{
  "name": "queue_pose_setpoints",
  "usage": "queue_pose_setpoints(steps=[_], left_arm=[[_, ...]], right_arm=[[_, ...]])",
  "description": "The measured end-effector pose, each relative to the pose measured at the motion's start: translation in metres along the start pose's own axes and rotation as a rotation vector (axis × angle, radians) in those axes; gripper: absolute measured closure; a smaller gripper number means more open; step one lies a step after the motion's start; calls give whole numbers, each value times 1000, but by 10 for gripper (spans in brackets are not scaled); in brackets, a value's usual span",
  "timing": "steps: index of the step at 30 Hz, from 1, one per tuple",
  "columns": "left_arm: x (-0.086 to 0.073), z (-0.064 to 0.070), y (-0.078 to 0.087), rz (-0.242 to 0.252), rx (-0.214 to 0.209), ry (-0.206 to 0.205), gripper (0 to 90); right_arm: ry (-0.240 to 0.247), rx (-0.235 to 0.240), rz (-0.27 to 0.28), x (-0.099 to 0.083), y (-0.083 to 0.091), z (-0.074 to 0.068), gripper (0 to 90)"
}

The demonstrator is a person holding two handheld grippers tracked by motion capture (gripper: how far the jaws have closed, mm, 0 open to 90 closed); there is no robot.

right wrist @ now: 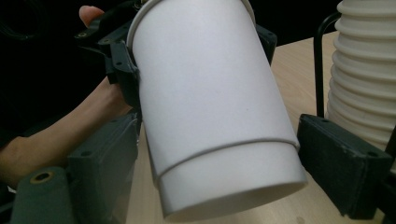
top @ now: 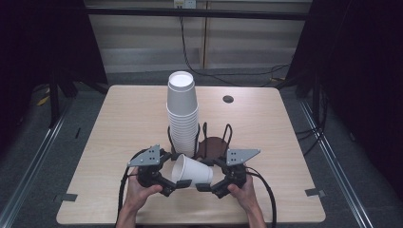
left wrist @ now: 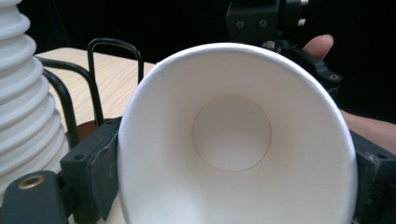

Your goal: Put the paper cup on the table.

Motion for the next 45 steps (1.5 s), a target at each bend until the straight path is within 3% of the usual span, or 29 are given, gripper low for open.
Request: queue_pose_setpoints(steps=[10, 15, 20, 23, 24, 29, 30, 33, 41, 45], left_arm=[[-3, -6, 8, -21, 33, 14, 109], [-5, -9, 18, -37, 63, 22, 108], [-6, -11, 27, -40, 79, 29, 108], [-9, -13, 32, -63, 104, 33, 108], [-9, -13, 32, -63, 104, 33, 108], [-11, -13, 41, -100, 123, 32, 108], [-11, -13, 44, -107, 129, 31, 108], [-10, -13, 51, -124, 144, 26, 107], [-15, -23, 67, -159, 194, 48, 107], [-18, -30, 75, -210, 229, 53, 106]], right_arm=[[-16, -95, 22, -7, 4, 7, 130], [-14, -161, 72, -5, 17, 11, 129], [-33, -246, 125, -5, 31, 20, 129], [-24, -325, 152, -6, 40, 28, 129], [-24, -325, 152, -6, 40, 28, 129], [-2, -467, 174, -9, 49, 38, 130], [-2, -467, 174, -9, 49, 38, 130], [6, -539, 185, -12, 55, 43, 129], [-6, -668, 279, -20, 69, 55, 126], [19, -741, 295, -26, 76, 61, 127]])
Point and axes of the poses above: each handheld gripper's, and its own axes: y roughly backward along the jaws, x roughly out of its top, z roughly to its right, the point moved 9 cm from there along -y, roughly forward along the jaws, and after that the axes turned 7 degrees about -x, right-handed, at the moved point
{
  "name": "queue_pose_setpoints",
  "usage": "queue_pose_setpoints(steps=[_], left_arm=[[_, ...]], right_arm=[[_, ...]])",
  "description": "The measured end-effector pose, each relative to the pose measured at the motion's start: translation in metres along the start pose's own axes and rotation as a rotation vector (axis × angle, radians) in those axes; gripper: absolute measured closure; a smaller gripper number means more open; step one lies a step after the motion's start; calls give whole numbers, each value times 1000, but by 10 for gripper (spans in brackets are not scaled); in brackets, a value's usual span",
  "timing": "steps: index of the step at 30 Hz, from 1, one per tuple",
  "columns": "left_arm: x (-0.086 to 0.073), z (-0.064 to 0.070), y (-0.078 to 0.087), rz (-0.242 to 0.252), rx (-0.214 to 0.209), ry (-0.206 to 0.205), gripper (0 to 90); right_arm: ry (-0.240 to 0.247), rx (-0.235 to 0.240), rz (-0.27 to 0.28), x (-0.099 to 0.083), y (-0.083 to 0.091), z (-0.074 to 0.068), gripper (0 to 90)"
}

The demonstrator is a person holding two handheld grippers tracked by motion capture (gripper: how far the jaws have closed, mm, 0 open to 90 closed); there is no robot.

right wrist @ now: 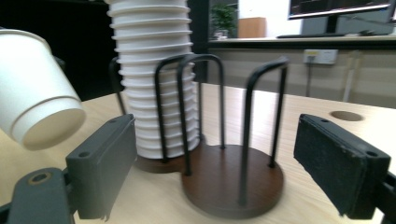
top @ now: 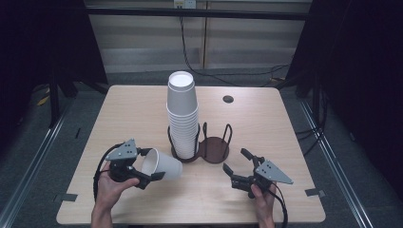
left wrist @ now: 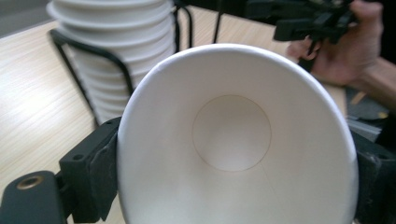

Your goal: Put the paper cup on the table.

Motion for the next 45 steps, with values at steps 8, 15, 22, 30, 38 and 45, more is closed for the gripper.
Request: queue_pose_setpoints(steps=[8, 15, 22, 30, 38, 45], left_arm=[[-4, -16, 11, -37, 58, 37, 106], [-7, -27, 14, -95, 102, 49, 105], [-4, -38, 23, -120, 134, 66, 104], [3, -52, 27, -154, 162, 88, 103], [7, -69, 33, -214, 194, 96, 104], [12, -80, 39, -259, 206, 96, 104]], right_arm=[[13, -75, 41, -10, 2, 10, 125], [39, -97, 66, -9, 3, 9, 127], [43, -80, 57, -10, 2, 8, 132], [40, -79, 55, -10, 2, 8, 133], [42, -79, 57, -10, 2, 8, 134], [42, -74, 56, -10, 2, 8, 136]])
Point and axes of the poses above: each handheld gripper's, and its own axes: y roughly backward along the jaws, x roughly out of its top, z roughly to its right, the point moved 9 cm from there along -y, roughly forward along the jaws, and after that the axes turned 7 degrees about -x, right-handed, at the moved point
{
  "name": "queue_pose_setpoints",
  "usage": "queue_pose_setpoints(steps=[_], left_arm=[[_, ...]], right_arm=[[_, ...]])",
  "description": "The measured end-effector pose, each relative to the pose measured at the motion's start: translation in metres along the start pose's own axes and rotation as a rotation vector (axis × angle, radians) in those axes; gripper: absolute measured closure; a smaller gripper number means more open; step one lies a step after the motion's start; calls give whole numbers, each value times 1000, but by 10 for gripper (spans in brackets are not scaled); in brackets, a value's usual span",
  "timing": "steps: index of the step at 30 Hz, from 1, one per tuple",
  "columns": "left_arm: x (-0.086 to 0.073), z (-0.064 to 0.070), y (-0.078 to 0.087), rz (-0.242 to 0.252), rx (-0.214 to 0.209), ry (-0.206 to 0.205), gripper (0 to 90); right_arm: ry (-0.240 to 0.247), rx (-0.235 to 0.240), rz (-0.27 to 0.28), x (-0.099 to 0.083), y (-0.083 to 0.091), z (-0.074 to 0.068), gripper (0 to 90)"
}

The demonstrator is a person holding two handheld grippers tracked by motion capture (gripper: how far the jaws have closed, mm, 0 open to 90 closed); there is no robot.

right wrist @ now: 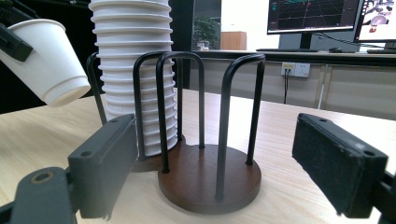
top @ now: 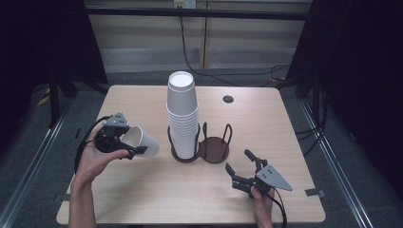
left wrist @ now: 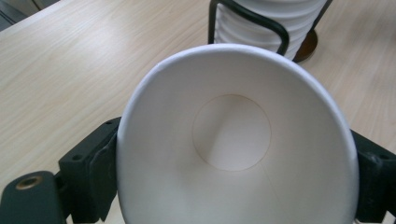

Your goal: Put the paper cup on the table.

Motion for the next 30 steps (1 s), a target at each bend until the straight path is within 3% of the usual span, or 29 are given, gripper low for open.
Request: queue_pose_setpoints(steps=[6, 10, 14, 16, 22, 26, 28, 30], left_arm=[[8, -5, -3, -49, 12, -17, 104], [9, -14, -6, -114, 38, -22, 104], [11, -22, -11, -158, 46, -13, 103], [12, -26, -12, -177, 70, -6, 102], [14, -36, -20, -208, 52, 24, 96], [8, -44, -28, -276, 70, 26, 95], [6, -46, -32, -285, 62, 35, 93], [3, -51, -34, -304, 79, 42, 93]], right_arm=[[1, 2, 2, 0, 0, 0, 136], [1, 4, 0, 0, 0, 0, 136], [-1, 6, -1, 0, 0, -1, 135], [0, 10, 0, 0, 1, -1, 136], [0, 12, 0, 0, 1, -1, 136], [-1, 13, 0, 0, 1, -1, 136], [-2, 15, 1, 0, 1, -2, 136], [-1, 15, -1, 0, 1, -2, 136]])
Point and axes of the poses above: each handheld gripper's, and its own axes: y roughly backward along the jaws, x roughly out of its top, z roughly to its right, the point moved 9 cm from there along -y, roughly forward along the jaws, and after that the axes turned 7 degrees about -x, right-handed, at the moved point
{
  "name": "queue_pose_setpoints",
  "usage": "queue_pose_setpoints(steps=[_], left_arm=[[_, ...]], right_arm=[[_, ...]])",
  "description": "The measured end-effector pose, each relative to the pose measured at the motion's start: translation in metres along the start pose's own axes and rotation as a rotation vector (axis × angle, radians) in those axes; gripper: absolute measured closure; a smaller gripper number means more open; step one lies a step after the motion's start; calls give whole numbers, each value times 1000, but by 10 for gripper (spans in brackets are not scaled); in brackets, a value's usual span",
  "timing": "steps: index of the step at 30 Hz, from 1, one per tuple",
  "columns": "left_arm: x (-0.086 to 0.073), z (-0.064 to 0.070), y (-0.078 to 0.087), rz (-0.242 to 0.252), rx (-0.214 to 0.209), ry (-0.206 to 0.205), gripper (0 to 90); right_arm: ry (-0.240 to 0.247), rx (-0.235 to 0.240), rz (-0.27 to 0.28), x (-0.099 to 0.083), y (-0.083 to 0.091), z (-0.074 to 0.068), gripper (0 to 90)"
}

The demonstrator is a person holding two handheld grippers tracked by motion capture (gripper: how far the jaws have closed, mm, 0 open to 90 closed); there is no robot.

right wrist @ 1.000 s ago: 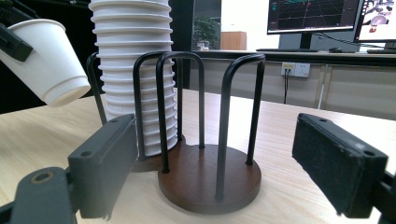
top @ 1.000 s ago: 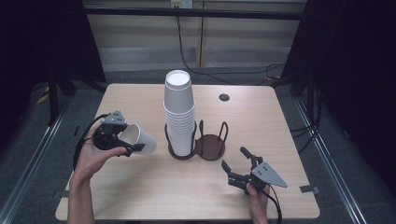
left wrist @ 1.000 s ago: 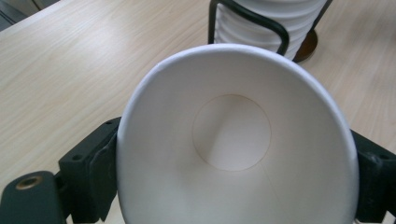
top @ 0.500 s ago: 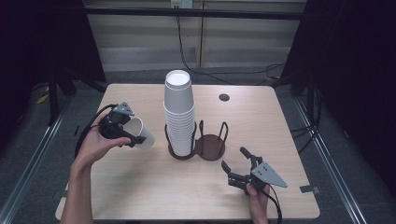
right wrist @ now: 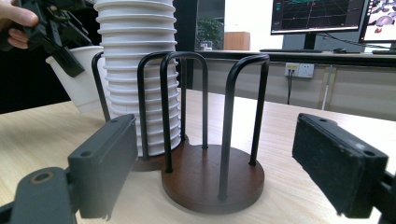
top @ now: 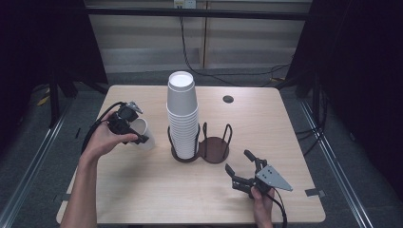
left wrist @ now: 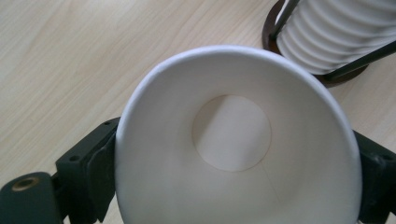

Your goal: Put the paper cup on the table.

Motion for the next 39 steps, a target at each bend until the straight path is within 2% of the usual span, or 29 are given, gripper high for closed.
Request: queue_pose_setpoints(steps=[2, 4, 6, 8, 10, 12, 14, 17, 22, 24, 27, 29, 32, 33, 36, 39], left_arm=[[-2, -4, -4, -17, 23, 6, 90], [-3, -5, -9, -31, 18, 5, 88], [-3, -5, -13, -56, 15, -9, 85], [-2, -5, -18, -64, 29, -6, 83], [0, -5, -21, -83, 47, -22, 80], [2, -4, -25, -78, 32, -21, 79], [2, -4, -29, -86, 35, -16, 70], [5, -6, -31, -61, 35, -9, 69], [8, -9, -38, 31, 15, 60, 54], [6, -9, -39, 38, 21, 78, 51], [6, -9, -41, 38, 17, 68, 49], [7, -7, -44, 47, 15, 88, 46], [5, -6, -51, 55, 22, 79, 41], [4, -6, -53, 47, 28, 94, 48], [2, -6, -54, 41, 25, 72, 51], [-2, -7, -54, 35, 14, 71, 58]], right_arm=[[0, 3, 3, 0, 0, 0, 136], [1, 4, 4, 0, 0, 0, 135], [1, 4, 4, 0, 0, 0, 136], [0, 5, 4, 0, 0, 0, 136], [2, 4, 5, 0, 0, 0, 136], [0, 3, 4, 0, 0, 0, 136], [0, 5, 4, 0, 0, 0, 136], [1, 6, 5, 0, 0, 0, 136], [-1, 6, 3, 0, 0, 0, 135], [-1, 4, 1, 0, 0, 0, 135], [-2, 4, 1, 0, 0, 0, 135], [-1, 4, 1, 0, 0, 0, 135], [-3, 3, 1, 0, 0, 0, 134], [-2, 3, 0, 0, 0, 0, 134], [-2, 3, 1, 0, 0, 0, 134], [-2, 4, 1, 0, 0, 0, 134]])
Point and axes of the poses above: each handheld gripper's, and its own axes: y roughly backward along the jaws, x roughly out of its top, z roughly to its right, the point moved 9 cm from there along -y, roughly forward along the jaws, and after that the axes turned 7 degrees about -x, right-handed, at the moved point
